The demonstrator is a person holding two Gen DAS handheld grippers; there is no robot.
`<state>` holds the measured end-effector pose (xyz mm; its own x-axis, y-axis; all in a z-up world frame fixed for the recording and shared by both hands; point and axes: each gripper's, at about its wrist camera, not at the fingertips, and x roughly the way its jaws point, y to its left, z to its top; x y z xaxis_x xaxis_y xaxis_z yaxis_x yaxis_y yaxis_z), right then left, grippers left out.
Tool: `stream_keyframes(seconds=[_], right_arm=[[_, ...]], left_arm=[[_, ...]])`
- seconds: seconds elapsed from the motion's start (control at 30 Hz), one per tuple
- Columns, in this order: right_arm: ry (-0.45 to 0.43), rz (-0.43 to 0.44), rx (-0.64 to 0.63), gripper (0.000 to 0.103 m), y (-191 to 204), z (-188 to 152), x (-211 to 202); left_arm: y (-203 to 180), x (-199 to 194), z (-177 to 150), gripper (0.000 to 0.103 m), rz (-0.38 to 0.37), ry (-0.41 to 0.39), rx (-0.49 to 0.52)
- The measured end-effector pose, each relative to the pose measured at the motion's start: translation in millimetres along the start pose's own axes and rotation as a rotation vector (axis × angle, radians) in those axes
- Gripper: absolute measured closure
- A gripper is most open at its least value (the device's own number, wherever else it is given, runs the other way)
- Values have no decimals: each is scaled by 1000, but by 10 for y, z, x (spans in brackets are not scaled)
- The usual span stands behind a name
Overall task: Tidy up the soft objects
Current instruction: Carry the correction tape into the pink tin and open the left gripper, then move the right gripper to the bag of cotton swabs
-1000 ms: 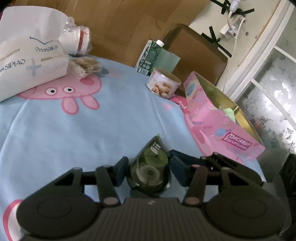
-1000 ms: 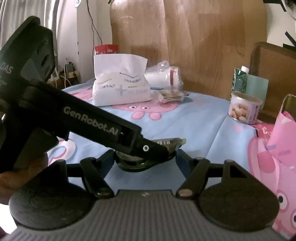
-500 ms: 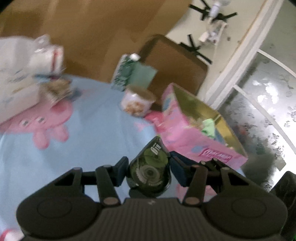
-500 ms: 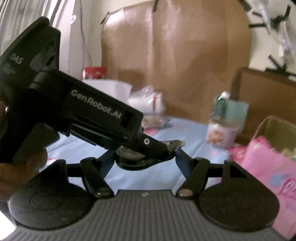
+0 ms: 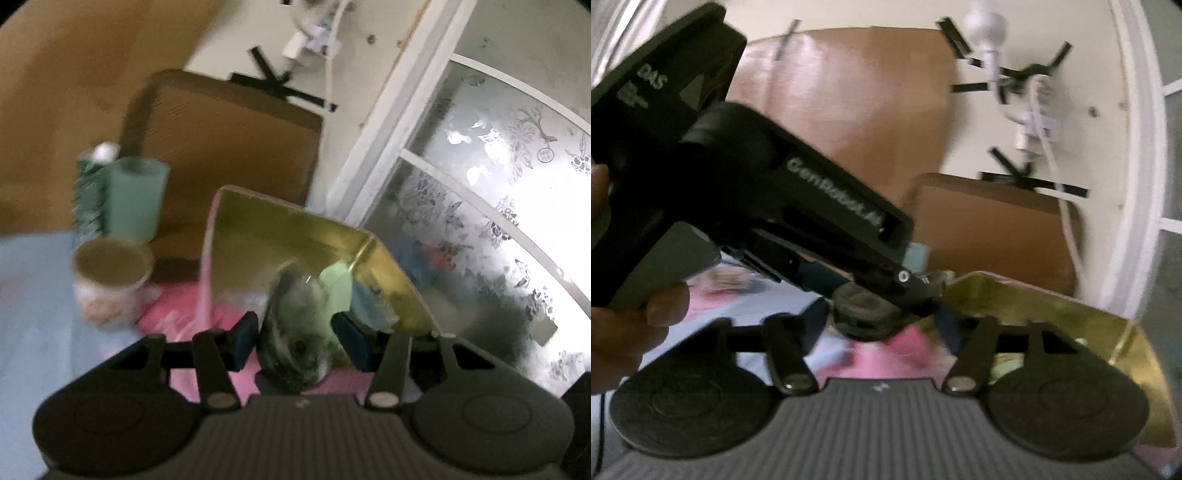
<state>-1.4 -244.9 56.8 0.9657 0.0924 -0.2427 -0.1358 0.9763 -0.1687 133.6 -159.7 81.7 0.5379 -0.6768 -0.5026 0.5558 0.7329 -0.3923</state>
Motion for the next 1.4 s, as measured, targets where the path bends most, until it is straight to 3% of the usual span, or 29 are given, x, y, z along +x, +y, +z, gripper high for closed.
stream_keyframes(seconds=[0.03,0.13,0.23,0.37,0.43,0.57,0.73,0.8,0.87,1.03,1.27,1.33,1.4], right_arm=[[20,-41,-4,42,-64,-6,76],[71,-186,-2,41,-210,-61,279],[72,-171,91,41,-325,-133,207],[35,-144,113,41,-173,-142,56],[3,-103,131,41,-59,-98,-3],[-18,36,117,41,267,22,38],[76,274,87,40,814,190,484],[120,354,66,37,1071,246,731],[156,399,47,27,1337,304,1010],[262,404,1,23,1851,412,1718],[396,442,-71,12,2141,382,2300],[420,474,-58,13,2147,367,2380],[423,491,-46,24,2142,363,2389]], left_arm=[[-34,96,48,44,15,-8,6],[-16,269,125,42,87,-6,-15],[123,143,69,42,54,-20,-67],[329,-202,-127,41,94,-54,-60],[478,-411,-267,37,117,-63,-69],[874,-909,-655,36,248,-86,-86],[1442,-1467,-1074,36,412,-116,-162],[1646,-1652,-1217,36,479,-136,-193],[1830,-1792,-1332,36,513,-153,-240],[2071,-1994,-1448,36,452,-229,-358],[2028,-2100,-1502,36,393,-284,-332],[2020,-2107,-1493,36,387,-285,-327],[2007,-2097,-1505,32,376,-288,-326]])
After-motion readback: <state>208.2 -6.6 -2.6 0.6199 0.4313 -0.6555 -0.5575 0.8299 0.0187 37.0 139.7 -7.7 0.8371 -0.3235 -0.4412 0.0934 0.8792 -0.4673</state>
